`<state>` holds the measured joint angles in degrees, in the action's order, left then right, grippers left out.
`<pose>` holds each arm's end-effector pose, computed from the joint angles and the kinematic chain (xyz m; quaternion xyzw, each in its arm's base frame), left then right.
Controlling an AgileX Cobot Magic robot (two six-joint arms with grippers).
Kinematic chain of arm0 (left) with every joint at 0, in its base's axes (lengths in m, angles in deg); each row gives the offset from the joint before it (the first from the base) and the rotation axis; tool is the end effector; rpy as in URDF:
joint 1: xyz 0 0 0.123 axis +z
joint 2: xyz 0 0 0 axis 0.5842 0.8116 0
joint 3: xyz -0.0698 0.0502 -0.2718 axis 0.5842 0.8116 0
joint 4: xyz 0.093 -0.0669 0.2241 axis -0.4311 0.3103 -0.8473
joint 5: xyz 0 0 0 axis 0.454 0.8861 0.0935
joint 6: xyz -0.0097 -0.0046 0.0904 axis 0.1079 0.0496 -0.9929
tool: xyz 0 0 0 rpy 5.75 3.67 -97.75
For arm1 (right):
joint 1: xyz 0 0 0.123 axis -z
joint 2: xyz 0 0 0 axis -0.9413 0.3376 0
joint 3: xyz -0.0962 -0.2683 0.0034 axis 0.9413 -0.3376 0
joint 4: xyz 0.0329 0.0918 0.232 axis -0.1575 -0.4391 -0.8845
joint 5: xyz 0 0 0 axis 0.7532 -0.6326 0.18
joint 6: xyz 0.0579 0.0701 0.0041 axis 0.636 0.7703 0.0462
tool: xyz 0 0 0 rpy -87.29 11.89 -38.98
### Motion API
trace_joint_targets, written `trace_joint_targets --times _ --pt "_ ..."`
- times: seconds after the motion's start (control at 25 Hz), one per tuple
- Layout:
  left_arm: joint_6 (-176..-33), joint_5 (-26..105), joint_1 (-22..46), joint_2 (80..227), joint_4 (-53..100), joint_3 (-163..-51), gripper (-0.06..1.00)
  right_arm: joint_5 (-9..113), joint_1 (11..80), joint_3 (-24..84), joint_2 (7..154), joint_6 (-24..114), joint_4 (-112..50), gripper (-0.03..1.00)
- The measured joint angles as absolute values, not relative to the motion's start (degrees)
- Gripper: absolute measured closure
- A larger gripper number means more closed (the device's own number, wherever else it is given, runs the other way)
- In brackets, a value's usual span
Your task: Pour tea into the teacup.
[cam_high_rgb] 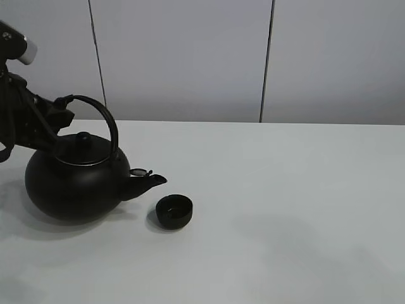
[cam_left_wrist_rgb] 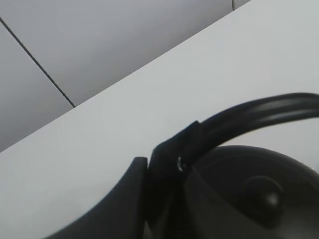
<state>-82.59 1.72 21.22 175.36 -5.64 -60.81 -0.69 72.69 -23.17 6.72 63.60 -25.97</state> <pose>0.2893 -0.0893 0.1676 0.3224 0.7700 -0.0132 0.5504 -0.0034 0.0047 0.2671 -0.0139 0.8644 -0.0001 0.5026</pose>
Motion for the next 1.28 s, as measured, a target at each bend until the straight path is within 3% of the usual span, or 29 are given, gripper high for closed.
trace_joint_targets --times 1.28 --pt "-85.51 3.01 20.06 175.42 -5.5 -63.18 0.83 -0.75 72.69 -23.17 6.72 63.6 -25.97 0.48"
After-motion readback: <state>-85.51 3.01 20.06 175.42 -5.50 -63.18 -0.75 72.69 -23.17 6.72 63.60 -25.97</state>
